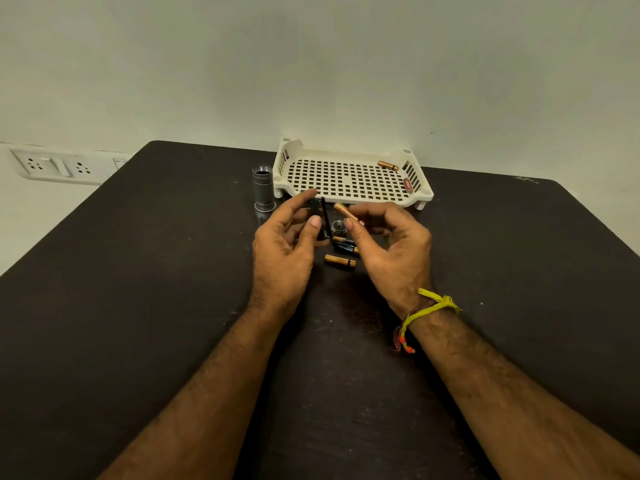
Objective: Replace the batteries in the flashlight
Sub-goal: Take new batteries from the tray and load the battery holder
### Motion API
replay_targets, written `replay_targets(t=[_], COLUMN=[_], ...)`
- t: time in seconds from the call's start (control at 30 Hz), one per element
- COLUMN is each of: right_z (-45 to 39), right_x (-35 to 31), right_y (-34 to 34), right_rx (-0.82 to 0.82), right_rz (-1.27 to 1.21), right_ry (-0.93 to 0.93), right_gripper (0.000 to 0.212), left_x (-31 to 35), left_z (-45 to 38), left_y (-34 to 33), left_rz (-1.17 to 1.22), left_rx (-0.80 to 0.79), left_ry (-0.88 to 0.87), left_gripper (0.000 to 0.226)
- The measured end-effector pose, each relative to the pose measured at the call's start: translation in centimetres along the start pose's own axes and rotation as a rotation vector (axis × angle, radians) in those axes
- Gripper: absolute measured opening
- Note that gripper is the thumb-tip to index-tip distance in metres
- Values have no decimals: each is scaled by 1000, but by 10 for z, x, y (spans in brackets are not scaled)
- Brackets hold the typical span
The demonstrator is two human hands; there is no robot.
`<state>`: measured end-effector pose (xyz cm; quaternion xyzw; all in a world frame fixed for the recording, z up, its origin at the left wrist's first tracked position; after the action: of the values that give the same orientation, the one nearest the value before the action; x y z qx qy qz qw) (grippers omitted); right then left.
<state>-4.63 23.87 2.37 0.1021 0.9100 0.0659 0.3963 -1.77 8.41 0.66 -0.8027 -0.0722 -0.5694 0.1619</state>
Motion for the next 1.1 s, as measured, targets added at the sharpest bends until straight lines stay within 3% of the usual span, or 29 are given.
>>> replay_targets(t=[0.13,0.6,0.97,1.1], right_z=[3,4,3,4], right_x=[-9,-15,-2,1], right_y=[-4,-7,-9,-8], right_rx=[-45,-83,-92,-43], right_rz=[100,131,54,-73], right_ry=[128,222,136,-49], right_gripper=[13,11,10,13], left_x=[-2,1,-1,-3], left_z=[0,0,-2,-2], left_y=[0,3,3,3], left_rz=[14,22,96,115], left_rx=[-3,19,-63,-95], left_ry=[4,17,80,89], left_gripper=[40,34,32,32])
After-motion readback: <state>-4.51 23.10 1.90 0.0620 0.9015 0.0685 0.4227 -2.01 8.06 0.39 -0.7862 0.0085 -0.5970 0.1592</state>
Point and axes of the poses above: each hand's wrist, its own z-axis away from the middle knuckle, its own y-axis out of the back of the hand, x = y × z, the point moved 3 cm from there along -z, towards the middle knuckle, and after that the axes turned 2 degrees about y, right-handed, at the moved point
